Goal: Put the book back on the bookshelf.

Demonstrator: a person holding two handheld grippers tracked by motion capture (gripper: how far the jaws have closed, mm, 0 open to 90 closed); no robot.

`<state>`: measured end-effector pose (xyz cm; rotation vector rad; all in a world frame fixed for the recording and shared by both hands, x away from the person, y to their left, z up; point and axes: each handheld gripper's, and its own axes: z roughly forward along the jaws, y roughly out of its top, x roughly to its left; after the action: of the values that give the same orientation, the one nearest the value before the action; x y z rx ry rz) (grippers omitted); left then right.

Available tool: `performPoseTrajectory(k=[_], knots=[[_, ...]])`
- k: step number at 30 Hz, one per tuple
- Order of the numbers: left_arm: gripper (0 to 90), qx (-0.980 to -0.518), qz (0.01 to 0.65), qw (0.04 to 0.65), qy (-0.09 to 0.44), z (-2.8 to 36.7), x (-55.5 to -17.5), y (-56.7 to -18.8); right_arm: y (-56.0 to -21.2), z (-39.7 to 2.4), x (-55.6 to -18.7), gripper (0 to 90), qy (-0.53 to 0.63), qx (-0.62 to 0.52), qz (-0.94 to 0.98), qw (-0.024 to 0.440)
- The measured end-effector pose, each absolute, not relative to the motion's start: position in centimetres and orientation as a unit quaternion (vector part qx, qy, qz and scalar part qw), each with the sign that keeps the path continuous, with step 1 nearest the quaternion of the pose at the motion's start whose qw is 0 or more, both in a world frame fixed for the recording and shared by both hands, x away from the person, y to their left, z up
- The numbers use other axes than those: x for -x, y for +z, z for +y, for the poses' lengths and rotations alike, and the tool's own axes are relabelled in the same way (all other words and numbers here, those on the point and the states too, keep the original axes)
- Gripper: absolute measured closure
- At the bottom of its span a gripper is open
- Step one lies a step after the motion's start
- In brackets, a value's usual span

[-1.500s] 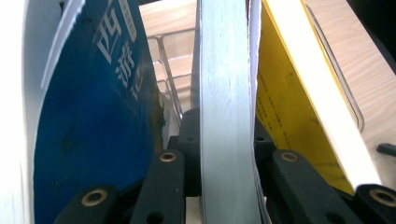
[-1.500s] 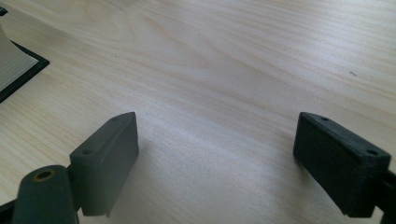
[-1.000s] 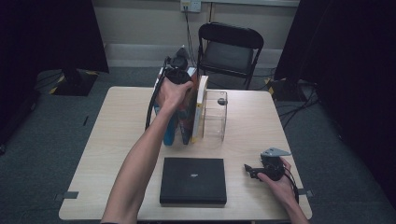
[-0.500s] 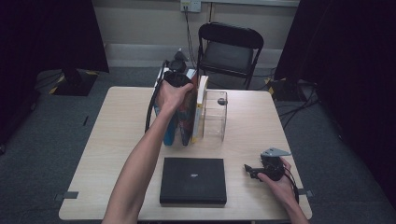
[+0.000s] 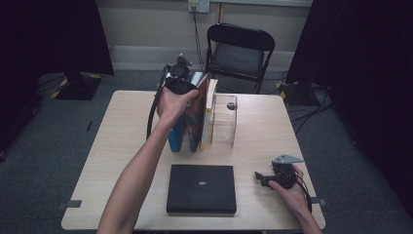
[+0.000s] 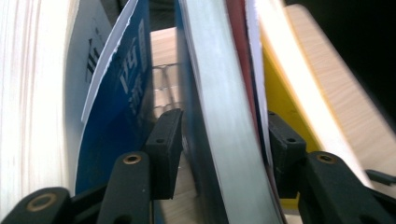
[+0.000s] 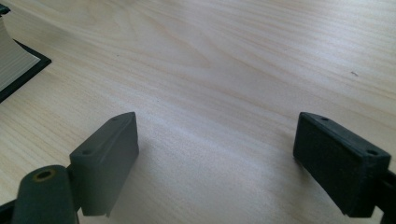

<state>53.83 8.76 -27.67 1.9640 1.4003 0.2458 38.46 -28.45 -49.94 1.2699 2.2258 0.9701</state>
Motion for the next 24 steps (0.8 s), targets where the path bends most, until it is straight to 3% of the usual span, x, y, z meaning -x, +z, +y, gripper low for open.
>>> performPoseTrajectory(k=[24], knots=[[42.0, -0.756, 0.455, 0.441, 0.164, 10.7, -48.1, -29.1, -49.9, -28.4, -38.5, 14.0, 0.347, -0.454, 0.796, 0.200]])
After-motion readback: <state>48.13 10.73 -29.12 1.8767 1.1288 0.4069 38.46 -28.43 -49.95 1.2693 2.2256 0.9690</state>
